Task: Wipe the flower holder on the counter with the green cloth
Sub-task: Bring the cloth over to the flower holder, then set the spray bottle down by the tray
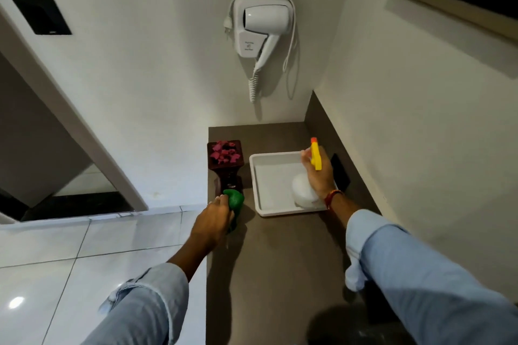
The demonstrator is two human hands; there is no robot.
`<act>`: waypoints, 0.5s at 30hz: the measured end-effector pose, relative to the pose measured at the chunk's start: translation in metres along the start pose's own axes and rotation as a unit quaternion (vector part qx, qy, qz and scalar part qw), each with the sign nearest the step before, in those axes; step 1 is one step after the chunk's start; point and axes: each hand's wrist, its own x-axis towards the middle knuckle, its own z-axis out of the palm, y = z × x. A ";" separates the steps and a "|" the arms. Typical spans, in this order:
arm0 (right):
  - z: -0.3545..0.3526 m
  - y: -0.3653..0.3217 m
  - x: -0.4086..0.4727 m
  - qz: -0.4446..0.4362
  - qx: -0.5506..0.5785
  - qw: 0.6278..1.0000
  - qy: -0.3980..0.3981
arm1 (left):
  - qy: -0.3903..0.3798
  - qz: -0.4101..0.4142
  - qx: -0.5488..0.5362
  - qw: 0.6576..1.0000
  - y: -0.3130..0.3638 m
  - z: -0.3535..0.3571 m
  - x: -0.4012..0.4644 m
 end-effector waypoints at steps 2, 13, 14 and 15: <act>-0.010 0.013 0.013 0.018 -0.018 1.000 0.004 | -0.002 -0.009 -0.003 1.000 0.000 0.006 0.009; -0.021 0.076 0.030 0.094 0.024 0.995 0.013 | 0.031 -0.076 -0.061 0.995 -0.002 0.030 0.029; -0.021 0.077 0.029 0.093 0.023 0.995 0.013 | 0.031 -0.077 -0.065 0.994 -0.001 0.030 0.029; -0.021 0.078 0.030 0.094 0.022 0.995 0.010 | 0.031 -0.079 -0.071 0.994 0.000 0.030 0.030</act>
